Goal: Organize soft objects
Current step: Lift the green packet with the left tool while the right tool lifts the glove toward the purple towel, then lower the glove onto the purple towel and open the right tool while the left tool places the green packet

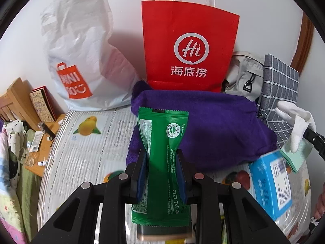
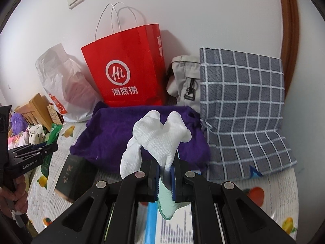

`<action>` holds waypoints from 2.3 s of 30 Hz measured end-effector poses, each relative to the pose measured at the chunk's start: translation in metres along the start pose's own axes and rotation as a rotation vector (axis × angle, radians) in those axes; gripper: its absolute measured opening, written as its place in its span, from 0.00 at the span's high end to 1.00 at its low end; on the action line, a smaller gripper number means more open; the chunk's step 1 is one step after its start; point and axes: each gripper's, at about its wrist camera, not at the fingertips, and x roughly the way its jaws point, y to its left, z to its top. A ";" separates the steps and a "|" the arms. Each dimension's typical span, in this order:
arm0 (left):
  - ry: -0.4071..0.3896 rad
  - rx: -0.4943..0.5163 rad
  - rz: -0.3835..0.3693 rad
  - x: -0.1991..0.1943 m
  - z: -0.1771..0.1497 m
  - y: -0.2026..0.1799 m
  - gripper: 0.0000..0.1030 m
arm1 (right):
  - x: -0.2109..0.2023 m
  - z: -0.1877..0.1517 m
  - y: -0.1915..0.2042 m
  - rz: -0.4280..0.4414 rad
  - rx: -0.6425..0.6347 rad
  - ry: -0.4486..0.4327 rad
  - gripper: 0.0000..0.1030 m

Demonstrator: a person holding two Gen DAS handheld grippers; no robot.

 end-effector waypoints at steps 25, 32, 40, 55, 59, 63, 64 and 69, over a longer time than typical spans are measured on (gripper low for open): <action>0.073 -0.024 -0.012 0.108 0.066 -0.009 0.75 | 0.130 0.044 -0.004 0.029 -0.017 0.104 0.91; 0.106 -0.053 -0.031 0.139 0.072 -0.004 0.75 | 0.151 0.039 -0.013 0.010 -0.011 0.157 0.91; 0.157 -0.052 -0.044 0.163 0.074 -0.004 0.75 | 0.176 0.038 -0.014 0.012 0.004 0.200 0.90; 0.174 -0.066 -0.100 0.176 0.072 -0.011 0.55 | 0.162 0.043 -0.007 0.007 -0.024 0.150 0.33; 0.157 -0.064 -0.100 0.168 0.073 -0.012 0.44 | 0.148 0.047 -0.009 0.025 -0.022 0.118 0.22; 0.144 -0.069 -0.103 0.161 0.075 -0.015 0.40 | 0.145 0.047 -0.009 0.012 -0.025 0.136 0.18; 0.143 -0.067 -0.100 0.159 0.076 -0.016 0.40 | 0.144 0.047 -0.009 0.006 -0.026 0.136 0.18; 0.130 -0.062 -0.071 0.144 0.078 -0.021 0.39 | 0.137 0.049 -0.001 -0.042 -0.022 0.135 0.16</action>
